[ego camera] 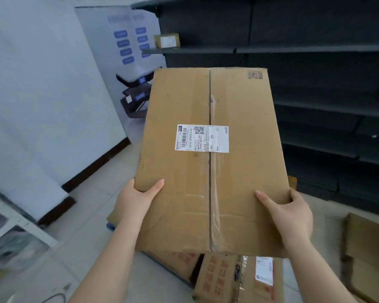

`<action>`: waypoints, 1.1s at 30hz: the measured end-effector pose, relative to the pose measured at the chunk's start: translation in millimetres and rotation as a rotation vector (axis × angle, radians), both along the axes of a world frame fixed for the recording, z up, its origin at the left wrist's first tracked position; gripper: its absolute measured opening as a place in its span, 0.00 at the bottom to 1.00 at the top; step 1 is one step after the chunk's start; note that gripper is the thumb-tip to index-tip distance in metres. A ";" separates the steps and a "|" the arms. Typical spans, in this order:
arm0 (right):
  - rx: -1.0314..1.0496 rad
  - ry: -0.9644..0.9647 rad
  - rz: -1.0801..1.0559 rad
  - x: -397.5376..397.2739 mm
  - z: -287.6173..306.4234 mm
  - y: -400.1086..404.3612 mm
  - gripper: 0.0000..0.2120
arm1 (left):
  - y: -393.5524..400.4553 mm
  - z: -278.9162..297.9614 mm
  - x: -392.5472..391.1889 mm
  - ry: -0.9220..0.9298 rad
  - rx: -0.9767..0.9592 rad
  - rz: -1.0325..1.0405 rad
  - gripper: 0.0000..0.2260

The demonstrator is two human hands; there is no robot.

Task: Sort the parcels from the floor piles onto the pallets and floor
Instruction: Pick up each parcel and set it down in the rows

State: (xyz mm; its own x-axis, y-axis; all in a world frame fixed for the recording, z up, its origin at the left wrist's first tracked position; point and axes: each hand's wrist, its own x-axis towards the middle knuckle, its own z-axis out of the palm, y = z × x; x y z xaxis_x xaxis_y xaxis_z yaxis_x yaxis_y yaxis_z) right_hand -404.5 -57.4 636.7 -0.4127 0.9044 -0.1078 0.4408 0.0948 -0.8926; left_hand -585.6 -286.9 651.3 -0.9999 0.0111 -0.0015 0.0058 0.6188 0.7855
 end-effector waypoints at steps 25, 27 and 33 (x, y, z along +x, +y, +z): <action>-0.086 -0.029 0.284 -443.0 -43.9 -239.9 0.34 | -280.8 -5.1 -365.7 0.070 -0.121 0.270 0.23; -0.076 -0.048 0.306 -480.1 -42.5 -249.6 0.33 | -293.9 -6.6 -395.2 0.063 -0.112 0.298 0.22; -0.017 -0.091 0.299 -572.2 -42.0 -297.3 0.32 | -343.8 -14.5 -483.7 0.040 -0.089 0.306 0.21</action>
